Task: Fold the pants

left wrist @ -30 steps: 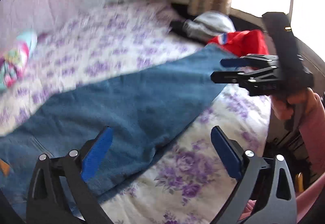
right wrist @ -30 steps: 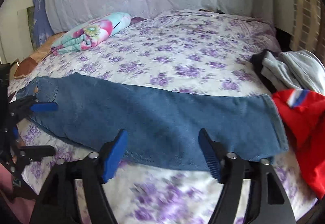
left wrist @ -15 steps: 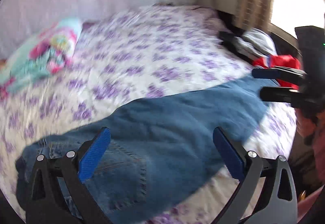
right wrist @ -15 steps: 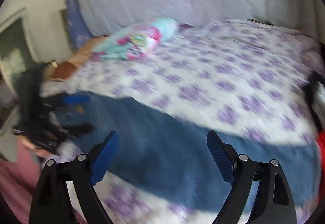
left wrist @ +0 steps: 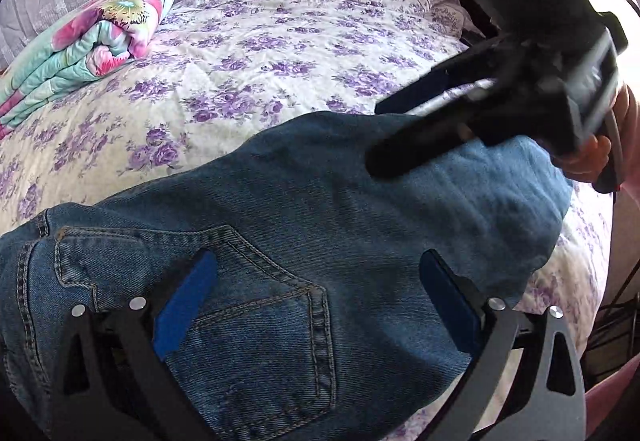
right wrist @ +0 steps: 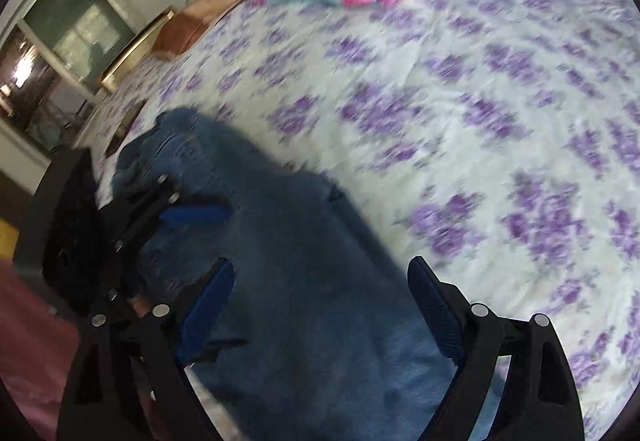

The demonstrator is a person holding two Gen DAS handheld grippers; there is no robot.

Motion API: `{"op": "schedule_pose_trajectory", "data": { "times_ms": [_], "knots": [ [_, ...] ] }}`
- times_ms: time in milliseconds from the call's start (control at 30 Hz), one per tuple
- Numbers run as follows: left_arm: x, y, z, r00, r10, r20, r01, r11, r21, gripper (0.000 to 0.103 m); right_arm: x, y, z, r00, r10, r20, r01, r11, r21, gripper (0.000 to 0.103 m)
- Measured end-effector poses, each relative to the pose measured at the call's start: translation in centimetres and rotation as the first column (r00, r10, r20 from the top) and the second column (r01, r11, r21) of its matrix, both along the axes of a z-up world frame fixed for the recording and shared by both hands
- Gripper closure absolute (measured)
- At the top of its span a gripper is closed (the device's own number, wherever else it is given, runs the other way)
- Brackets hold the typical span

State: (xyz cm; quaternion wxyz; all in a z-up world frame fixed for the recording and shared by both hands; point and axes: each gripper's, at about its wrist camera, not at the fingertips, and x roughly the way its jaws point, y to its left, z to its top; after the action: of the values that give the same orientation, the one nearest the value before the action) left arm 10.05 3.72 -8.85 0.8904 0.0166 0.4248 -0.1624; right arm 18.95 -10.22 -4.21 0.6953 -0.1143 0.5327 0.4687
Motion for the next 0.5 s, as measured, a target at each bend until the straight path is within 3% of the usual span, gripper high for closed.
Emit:
{"op": "schedule_pose_trajectory", "data": {
  "times_ms": [267, 400, 500],
  "knots": [
    [0.6, -0.2, -0.2, 1.000, 0.003, 0.000, -0.003, 1.000, 0.006, 0.005, -3.1, 0.8, 0.6, 0.975, 0.189, -0.114, -0.191, 0.981, -0.008, 0.013],
    [0.6, -0.2, -0.2, 1.000, 0.003, 0.000, -0.003, 1.000, 0.012, 0.004, -0.9, 1.3, -1.0, 0.976, 0.157, -0.151, -0.164, 0.986, -0.035, 0.013],
    [0.8, -0.2, -0.2, 1.000, 0.002, 0.000, -0.002, 1.000, 0.011, 0.004, 1.2, 1.8, -1.9, 0.968, 0.145, -0.205, -0.149, 0.989, -0.005, 0.013]
  ]
}}
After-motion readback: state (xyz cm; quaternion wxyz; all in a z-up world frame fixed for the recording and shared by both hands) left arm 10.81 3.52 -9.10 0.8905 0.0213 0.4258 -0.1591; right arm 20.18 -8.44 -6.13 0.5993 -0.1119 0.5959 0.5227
